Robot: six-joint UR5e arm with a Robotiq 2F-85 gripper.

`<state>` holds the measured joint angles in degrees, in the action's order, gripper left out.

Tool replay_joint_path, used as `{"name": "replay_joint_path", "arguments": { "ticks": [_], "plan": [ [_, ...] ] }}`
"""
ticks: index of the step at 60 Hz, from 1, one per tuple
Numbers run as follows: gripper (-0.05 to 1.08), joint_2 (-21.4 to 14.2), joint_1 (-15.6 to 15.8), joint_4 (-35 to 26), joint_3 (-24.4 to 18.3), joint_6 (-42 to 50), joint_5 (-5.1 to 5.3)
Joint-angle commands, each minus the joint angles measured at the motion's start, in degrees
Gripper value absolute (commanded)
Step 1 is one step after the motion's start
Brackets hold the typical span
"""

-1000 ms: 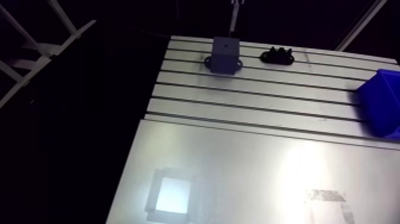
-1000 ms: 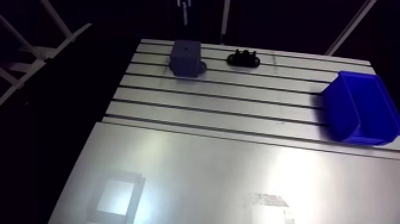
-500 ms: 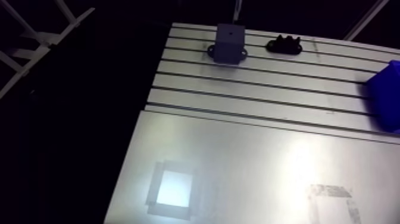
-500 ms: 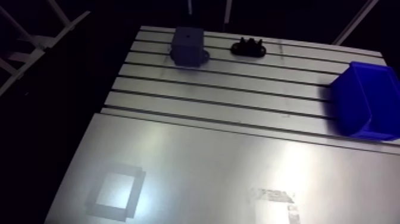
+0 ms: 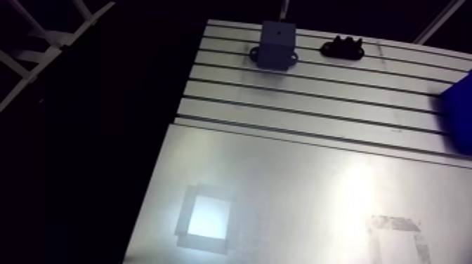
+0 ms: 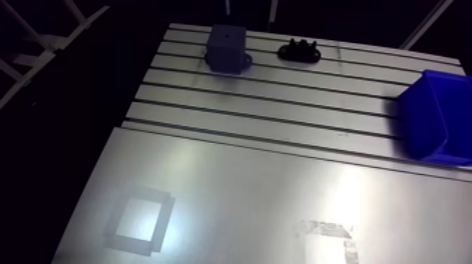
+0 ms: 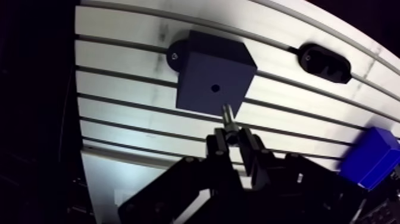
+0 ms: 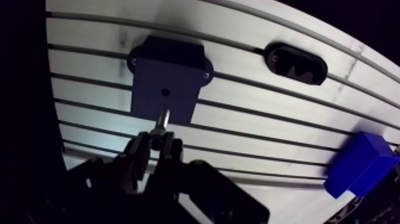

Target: Pick up the M10 bolt and insert it into the hole until fully seated.

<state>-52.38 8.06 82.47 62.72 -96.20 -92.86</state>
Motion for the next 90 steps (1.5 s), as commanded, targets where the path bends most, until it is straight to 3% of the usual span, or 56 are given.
{"name": "replay_joint_path", "arguments": {
  "ticks": [1,90],
  "plan": [
    [1.08,0.5,0.6,0.2,-0.2,0.0,0.01],
    [1.08,1.8,0.5,0.7,1.4,-0.3,-0.43]
  ]
}}
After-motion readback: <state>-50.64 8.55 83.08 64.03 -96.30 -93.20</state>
